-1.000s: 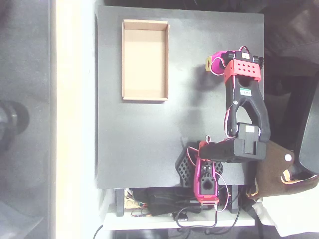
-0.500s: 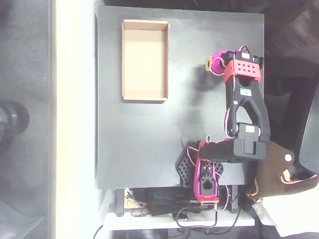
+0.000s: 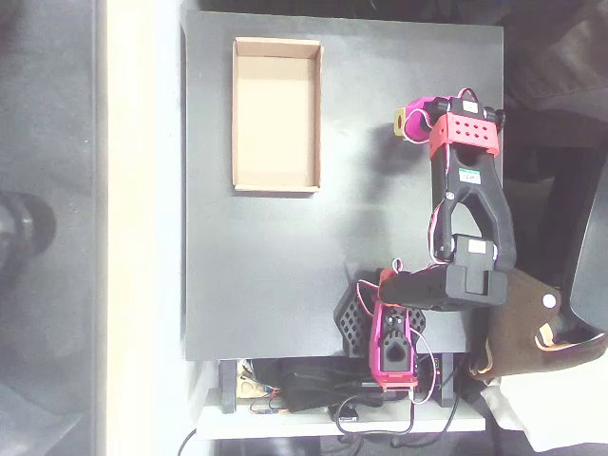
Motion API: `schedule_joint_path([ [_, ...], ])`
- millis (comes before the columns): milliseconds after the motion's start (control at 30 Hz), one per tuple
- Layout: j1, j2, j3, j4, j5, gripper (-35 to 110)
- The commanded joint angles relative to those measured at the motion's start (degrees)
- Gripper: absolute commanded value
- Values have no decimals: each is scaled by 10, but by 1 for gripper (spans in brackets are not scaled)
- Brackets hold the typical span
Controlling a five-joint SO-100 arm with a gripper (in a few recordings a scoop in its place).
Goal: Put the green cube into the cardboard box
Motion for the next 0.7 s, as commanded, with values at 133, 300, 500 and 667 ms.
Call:
schedule_joint_path([
  [133, 8, 14, 4, 11, 5, 17],
  [300, 9, 44, 3, 11, 6, 17],
  [500, 8, 118, 2, 11, 6, 17],
  [667, 8, 210, 2, 8, 6, 17],
])
